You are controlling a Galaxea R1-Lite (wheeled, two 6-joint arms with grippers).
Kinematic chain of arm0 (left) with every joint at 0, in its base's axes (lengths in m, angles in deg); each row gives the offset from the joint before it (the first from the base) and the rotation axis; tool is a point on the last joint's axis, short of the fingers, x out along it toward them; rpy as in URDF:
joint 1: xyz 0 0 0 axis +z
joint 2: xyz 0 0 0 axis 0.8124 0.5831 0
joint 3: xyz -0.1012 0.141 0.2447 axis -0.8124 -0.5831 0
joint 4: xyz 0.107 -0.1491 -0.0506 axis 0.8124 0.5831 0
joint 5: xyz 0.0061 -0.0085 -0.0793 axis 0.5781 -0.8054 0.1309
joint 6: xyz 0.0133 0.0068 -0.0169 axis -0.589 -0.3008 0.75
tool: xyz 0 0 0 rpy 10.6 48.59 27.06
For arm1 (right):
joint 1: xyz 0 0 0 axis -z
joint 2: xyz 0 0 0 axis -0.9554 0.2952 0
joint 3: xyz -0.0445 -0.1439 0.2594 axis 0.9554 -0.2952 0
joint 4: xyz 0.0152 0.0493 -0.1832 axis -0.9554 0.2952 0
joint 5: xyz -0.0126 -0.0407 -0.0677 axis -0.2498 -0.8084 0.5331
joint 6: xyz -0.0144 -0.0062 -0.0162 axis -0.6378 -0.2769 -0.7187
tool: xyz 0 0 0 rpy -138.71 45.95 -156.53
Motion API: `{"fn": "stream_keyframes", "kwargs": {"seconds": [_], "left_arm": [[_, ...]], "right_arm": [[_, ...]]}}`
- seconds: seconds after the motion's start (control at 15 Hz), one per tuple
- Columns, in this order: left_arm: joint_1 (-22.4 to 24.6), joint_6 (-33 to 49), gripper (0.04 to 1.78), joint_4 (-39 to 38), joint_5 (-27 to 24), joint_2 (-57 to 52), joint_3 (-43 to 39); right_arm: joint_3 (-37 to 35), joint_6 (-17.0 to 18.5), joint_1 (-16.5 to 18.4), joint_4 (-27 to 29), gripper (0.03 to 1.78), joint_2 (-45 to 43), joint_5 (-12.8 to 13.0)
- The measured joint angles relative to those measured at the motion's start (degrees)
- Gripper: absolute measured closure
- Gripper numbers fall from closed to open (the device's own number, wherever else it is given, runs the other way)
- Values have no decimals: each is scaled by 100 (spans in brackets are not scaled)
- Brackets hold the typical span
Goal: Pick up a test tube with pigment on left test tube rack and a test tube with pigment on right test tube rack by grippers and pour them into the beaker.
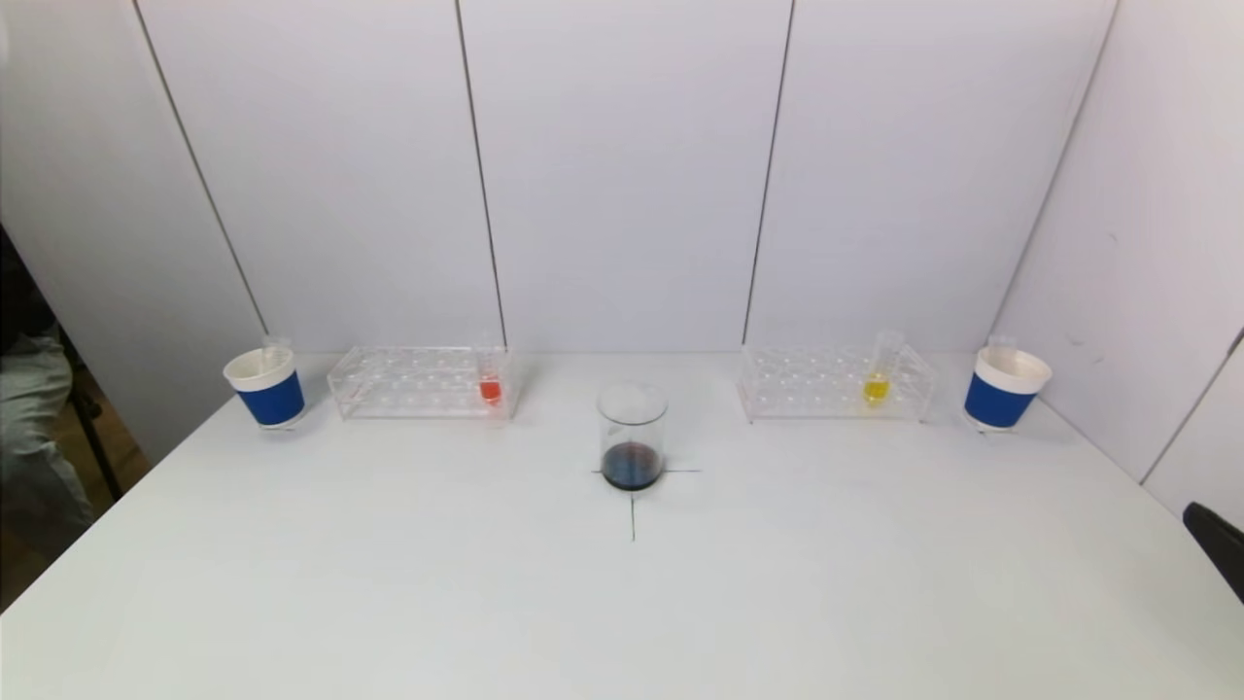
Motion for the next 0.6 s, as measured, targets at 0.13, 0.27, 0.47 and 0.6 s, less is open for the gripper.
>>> {"fn": "stream_keyframes", "kwargs": {"seconds": [0.13, 0.27, 0.47, 0.6], "left_arm": [[0, -2, 6, 0, 2, 0, 0], [0, -5, 6, 0, 0, 0, 0], [0, -5, 6, 0, -2, 0, 0], [0, -2, 6, 0, 0, 0, 0]], "right_arm": [[-117, -79, 1, 791, 4, -862, -113], [-169, -193, 0, 1596, 4, -1786, -195], [-295, -417, -51, 2431, 4, -2896, -233], [-433, -599, -82, 2771, 4, -3535, -257]]}}
